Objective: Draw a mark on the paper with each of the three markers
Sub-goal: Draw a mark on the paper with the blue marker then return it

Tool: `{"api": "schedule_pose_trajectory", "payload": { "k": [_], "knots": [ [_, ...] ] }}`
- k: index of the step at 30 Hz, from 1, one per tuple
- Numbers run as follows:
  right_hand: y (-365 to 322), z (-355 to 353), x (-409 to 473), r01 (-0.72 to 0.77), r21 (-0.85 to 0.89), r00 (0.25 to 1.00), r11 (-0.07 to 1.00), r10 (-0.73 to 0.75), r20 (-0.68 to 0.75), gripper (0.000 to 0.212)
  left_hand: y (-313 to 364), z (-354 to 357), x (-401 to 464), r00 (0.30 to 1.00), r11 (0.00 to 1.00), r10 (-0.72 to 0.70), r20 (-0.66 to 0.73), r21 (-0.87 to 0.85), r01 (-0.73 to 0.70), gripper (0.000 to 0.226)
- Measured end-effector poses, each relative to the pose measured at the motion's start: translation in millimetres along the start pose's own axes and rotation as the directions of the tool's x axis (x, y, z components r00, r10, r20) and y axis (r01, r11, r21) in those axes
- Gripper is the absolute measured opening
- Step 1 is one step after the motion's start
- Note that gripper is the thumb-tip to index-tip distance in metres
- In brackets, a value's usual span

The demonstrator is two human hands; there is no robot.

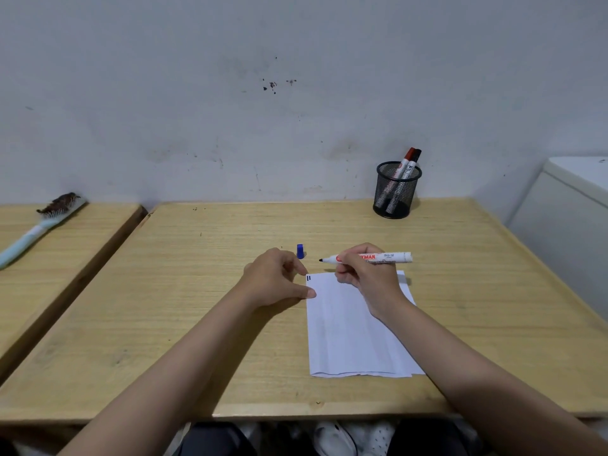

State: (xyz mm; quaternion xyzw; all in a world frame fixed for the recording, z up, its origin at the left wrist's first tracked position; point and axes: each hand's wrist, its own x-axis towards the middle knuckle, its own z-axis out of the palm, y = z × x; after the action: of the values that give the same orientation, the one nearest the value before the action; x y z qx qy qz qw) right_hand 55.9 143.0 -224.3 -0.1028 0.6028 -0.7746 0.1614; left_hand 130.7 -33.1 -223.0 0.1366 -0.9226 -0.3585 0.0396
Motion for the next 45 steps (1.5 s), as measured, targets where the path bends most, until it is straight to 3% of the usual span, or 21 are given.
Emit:
{"api": "schedule_pose_trajectory", "payload": {
  "k": [4, 7, 12, 15, 18, 21, 28, 32, 35, 37, 39, 40, 41, 42, 43, 44, 45],
  "knots": [
    [-4, -2, 0, -0.068, 0.147, 0.998, 0.987, 0.069, -0.003, 0.02, 13, -6, 6, 0.989, 0.987, 0.048, -0.139, -0.144, -0.068, 0.04],
    [-6, -1, -2, -0.083, 0.156, 0.996, 0.984, 0.084, -0.001, 0.02, 21, -6, 18, 0.973, 0.994, 0.111, -0.2, 0.016, -0.11, 0.044],
    [-13, 3, -3, -0.066, 0.162, 0.997, 0.985, 0.069, -0.019, 0.017, 23, -7, 33, 0.985, 0.987, 0.072, -0.155, 0.152, -0.049, 0.017],
    [-22, 3, -4, -0.016, 0.161, 0.999, 0.987, 0.022, -0.036, 0.018, 27, -12, 31, 0.976, 0.989, -0.005, -0.217, -0.145, -0.027, 0.005],
    [-32, 1, -5, 0.056, 0.195, 0.998, 0.979, -0.047, -0.052, 0.018, 36, -22, 22, 0.985, 0.871, -0.009, -0.174, -0.486, -0.078, 0.008],
    [-39, 1, -5, 0.101, 0.203, 0.994, 0.974, -0.092, -0.052, 0.017, 45, -26, 13, 0.993, 0.752, 0.004, -0.115, -0.655, -0.079, 0.008],
    [-48, 5, -9, 0.132, 0.137, 0.991, 0.982, -0.134, 0.008, 0.018, 61, -23, 4, 0.997, 0.66, 0.055, -0.046, -0.748, -0.071, 0.009],
    [-53, 8, -9, 0.152, 0.165, 0.987, 0.975, -0.157, 0.021, 0.013, 68, -20, 0, 0.994, 0.616, 0.088, -0.071, -0.78, -0.11, 0.009],
    [-51, 11, -7, 0.115, 0.229, 0.992, 0.967, -0.124, 0.023, 0.004, 69, -17, -2, 0.981, 0.603, 0.061, -0.181, -0.777, -0.181, 0.01],
    [-48, 15, -8, 0.037, 0.206, 0.998, 0.978, -0.045, 0.033, 0.012, 70, -13, -1, 0.958, 0.606, 0.006, -0.286, -0.761, -0.231, 0.01],
    [-46, 17, -8, 0.014, 0.052, 1.0, 0.999, -0.013, -0.018, 0.023, 72, -10, 1, 0.93, 0.63, -0.039, -0.365, -0.732, -0.261, 0.009],
    [-46, 16, -7, 0.086, -0.068, 0.994, 0.994, -0.09, -0.064, 0.024, 73, -11, 3, 0.918, 0.647, -0.048, -0.395, -0.712, -0.273, 0.009],
    [-48, 14, -6, 0.219, -0.23, 0.966, 0.948, -0.244, -0.086, 0.023, 74, -11, 5, 0.908, 0.668, -0.047, -0.416, -0.689, -0.281, 0.009],
    [-51, 10, -3, 0.386, -0.417, 0.897, 0.823, -0.441, -0.04, 0.021, 75, -12, 6, 0.902, 0.691, -0.039, -0.429, -0.663, -0.286, 0.009],
    [-54, 5, 2, 0.521, -0.592, 0.795, 0.615, -0.602, 0.073, 0.021, 77, -13, 8, 0.899, 0.713, -0.027, -0.437, -0.639, -0.29, 0.009],
    [-58, -1, 7, 0.577, -0.717, 0.71, 0.391, -0.674, 0.205, 0.022, 79, -14, 9, 0.898, 0.727, -0.013, -0.44, -0.62, -0.294, 0.009],
    [-63, -8, 13, 0.575, -0.79, 0.676, 0.213, -0.668, 0.311, 0.025, 83, -14, 11, 0.898, 0.732, 0.001, -0.441, -0.611, -0.301, 0.01]
  ]
}}
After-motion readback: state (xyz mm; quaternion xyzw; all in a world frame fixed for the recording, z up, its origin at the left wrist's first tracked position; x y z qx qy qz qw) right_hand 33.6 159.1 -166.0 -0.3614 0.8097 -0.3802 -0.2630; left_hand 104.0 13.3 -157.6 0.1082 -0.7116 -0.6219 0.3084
